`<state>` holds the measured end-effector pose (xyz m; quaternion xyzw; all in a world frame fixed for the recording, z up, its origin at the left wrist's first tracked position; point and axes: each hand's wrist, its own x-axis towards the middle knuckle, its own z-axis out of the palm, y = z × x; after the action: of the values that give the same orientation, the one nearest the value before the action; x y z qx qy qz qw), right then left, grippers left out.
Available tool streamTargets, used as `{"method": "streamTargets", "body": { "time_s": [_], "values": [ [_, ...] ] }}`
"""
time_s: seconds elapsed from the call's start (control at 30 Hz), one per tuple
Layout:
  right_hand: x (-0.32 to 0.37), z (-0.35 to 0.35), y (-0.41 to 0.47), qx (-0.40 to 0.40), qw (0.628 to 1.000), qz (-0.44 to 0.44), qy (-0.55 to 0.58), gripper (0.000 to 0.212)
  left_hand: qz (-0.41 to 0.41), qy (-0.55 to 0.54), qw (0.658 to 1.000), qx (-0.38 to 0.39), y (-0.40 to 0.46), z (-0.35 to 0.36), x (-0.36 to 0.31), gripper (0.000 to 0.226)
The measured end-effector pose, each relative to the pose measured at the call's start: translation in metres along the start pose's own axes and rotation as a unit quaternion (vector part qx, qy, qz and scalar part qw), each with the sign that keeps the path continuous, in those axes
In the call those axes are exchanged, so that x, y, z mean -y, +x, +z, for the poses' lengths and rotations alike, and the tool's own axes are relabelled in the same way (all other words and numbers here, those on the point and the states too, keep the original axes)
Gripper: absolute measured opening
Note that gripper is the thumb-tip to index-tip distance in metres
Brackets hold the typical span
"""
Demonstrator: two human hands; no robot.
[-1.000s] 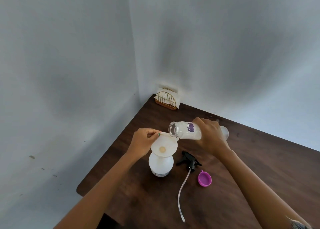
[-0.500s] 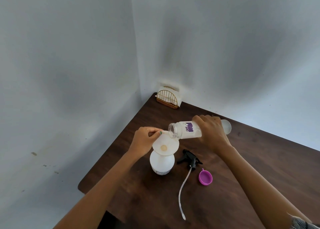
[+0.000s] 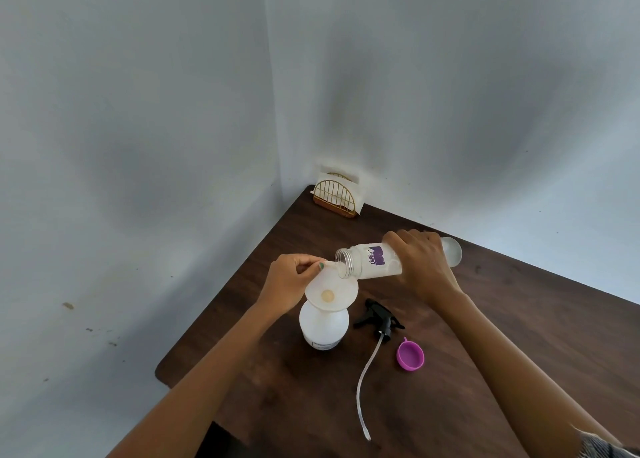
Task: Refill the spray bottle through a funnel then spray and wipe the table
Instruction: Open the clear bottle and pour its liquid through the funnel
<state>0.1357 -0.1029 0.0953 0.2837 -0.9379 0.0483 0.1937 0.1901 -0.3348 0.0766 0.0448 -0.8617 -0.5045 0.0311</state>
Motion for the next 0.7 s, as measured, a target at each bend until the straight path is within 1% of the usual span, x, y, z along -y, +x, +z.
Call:
{"method": "streamTargets", "body": {
  "time_s": [0.7],
  "values": [
    [0.001, 0.0001, 0.0026, -0.002, 1.0, -0.01, -0.012, 0.071, -0.001, 0.0, 1.0, 0.0, -0.0001, -0.0035, 0.0006, 0.026]
  ]
}}
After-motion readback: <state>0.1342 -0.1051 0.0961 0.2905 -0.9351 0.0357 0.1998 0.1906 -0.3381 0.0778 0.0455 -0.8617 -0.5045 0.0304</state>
